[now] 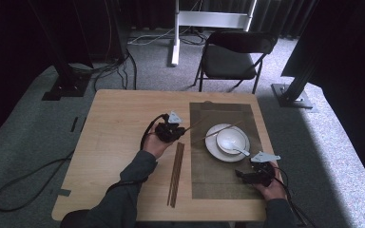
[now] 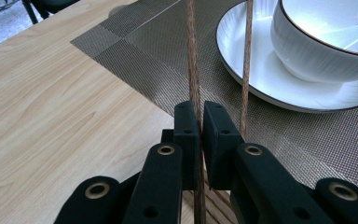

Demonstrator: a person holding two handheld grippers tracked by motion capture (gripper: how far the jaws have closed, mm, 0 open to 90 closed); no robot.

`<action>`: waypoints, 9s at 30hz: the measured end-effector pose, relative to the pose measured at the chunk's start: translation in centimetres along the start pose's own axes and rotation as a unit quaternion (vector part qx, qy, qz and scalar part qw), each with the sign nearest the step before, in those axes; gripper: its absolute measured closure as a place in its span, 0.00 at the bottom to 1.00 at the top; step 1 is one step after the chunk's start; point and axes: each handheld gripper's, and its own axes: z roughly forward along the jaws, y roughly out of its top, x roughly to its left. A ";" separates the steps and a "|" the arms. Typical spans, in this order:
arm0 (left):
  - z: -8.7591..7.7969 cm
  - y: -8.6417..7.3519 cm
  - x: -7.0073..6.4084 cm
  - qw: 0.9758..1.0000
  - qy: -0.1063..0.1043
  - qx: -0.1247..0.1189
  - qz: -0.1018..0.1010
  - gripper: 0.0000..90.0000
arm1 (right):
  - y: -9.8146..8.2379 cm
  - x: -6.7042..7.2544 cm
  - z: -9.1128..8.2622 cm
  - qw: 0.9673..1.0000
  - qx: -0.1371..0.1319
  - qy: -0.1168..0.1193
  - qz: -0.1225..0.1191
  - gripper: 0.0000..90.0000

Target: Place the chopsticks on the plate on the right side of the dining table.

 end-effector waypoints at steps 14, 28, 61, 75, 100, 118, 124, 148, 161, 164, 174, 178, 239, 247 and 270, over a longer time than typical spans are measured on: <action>0.3 0.9 0.2 1.000 -0.002 -0.010 0.004 0.94 | 0.0 0.0 0.0 1.000 0.000 0.000 0.000 0.14; 0.5 2.3 0.1 1.000 -0.002 -0.016 0.021 0.94 | 0.0 0.0 0.0 1.000 0.000 0.000 0.000 0.14; 2.8 5.3 -0.7 0.999 -0.015 -0.017 0.043 0.94 | 0.0 0.0 0.0 1.000 0.000 0.000 0.000 0.14; 3.7 6.8 -1.4 0.998 -0.026 -0.016 0.059 0.94 | 0.0 0.0 0.0 1.000 0.000 0.000 0.000 0.14; 5.5 8.1 -2.2 0.996 -0.047 -0.019 0.071 0.94 | 0.0 0.0 0.0 1.000 0.000 0.000 0.000 0.14; 8.2 7.8 -2.6 0.996 -0.060 0.001 0.061 0.94 | 0.0 0.0 0.0 1.000 0.000 0.000 -0.001 0.14; 9.1 7.6 -3.1 0.995 -0.067 0.008 0.069 0.94 | 0.0 0.0 0.0 1.000 -0.001 0.000 -0.001 0.14; 11.2 7.1 -3.7 0.996 -0.065 0.028 0.052 0.94 | 0.0 0.0 0.0 1.000 -0.001 -0.001 0.000 0.14; 11.6 6.6 -3.7 0.996 -0.064 0.036 0.057 0.94 | 0.0 0.0 0.0 1.000 -0.001 -0.001 0.000 0.14; 11.7 6.6 -3.6 0.996 -0.065 0.035 0.058 0.94 | 0.0 0.0 0.0 1.000 -0.001 -0.001 0.000 0.14; 11.9 6.6 -3.6 0.995 -0.069 0.034 0.060 0.94 | 0.0 0.0 0.0 1.000 -0.001 -0.001 0.000 0.14; 12.0 6.6 -3.7 0.995 -0.071 0.034 0.059 0.94 | 0.0 0.0 0.0 1.000 -0.001 -0.001 0.000 0.14; 12.3 6.7 -3.4 0.994 -0.077 0.037 0.068 0.92 | 0.0 0.0 0.0 1.000 -0.001 -0.001 0.000 0.14; 12.4 6.7 -3.5 0.994 -0.082 0.036 0.067 0.91 | 0.0 0.0 0.0 1.000 -0.001 -0.001 0.000 0.14; 10.9 6.4 -2.9 0.996 -0.065 0.011 0.051 0.90 | 0.0 0.0 0.0 1.000 -0.001 -0.001 0.000 0.14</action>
